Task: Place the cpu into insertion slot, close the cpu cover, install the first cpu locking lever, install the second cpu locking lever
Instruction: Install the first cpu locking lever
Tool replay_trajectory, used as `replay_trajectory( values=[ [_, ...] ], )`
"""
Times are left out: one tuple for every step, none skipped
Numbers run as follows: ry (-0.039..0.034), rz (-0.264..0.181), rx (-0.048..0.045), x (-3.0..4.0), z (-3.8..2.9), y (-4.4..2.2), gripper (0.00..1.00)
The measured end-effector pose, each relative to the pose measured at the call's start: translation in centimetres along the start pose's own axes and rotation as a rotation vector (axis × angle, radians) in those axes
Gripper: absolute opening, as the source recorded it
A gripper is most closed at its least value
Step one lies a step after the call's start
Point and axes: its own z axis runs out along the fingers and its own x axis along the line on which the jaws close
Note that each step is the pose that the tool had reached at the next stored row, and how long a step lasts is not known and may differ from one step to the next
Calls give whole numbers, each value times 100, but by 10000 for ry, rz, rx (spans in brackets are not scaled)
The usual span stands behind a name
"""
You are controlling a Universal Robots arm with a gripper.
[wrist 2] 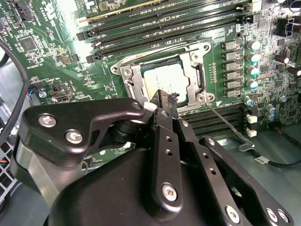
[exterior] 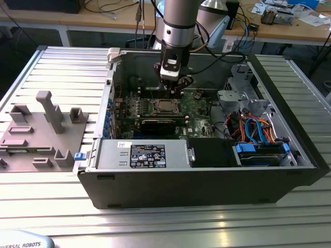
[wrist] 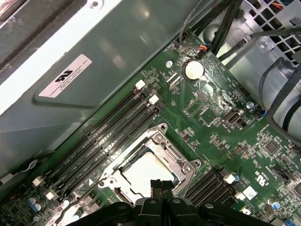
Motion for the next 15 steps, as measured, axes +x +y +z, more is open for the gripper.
replay_trajectory(
  values=[
    [0, -9, 0, 0, 0, 0, 11],
    [-1, -21, 0, 0, 0, 0, 11],
    [-1, -28, 0, 0, 0, 0, 11],
    [-1, -40, -1, 0, 0, 0, 11],
    [-1, -49, 0, 0, 0, 0, 11],
    [-1, -61, 0, 0, 0, 0, 11],
    [-2, -74, -1, 0, 0, 0, 11],
    [-2, -81, -1, 0, 0, 0, 11],
    [-2, -89, -1, 0, 0, 0, 11],
    [-3, -107, -1, 0, 0, 0, 11],
    [-3, -115, -1, 0, 0, 0, 11],
    [-3, -123, -1, 0, 0, 0, 11],
    [-3, -135, -1, 0, 0, 0, 11],
    [-4, -144, -1, 0, 0, 0, 11],
    [-4, -153, -1, 0, 0, 0, 11]
  ],
)
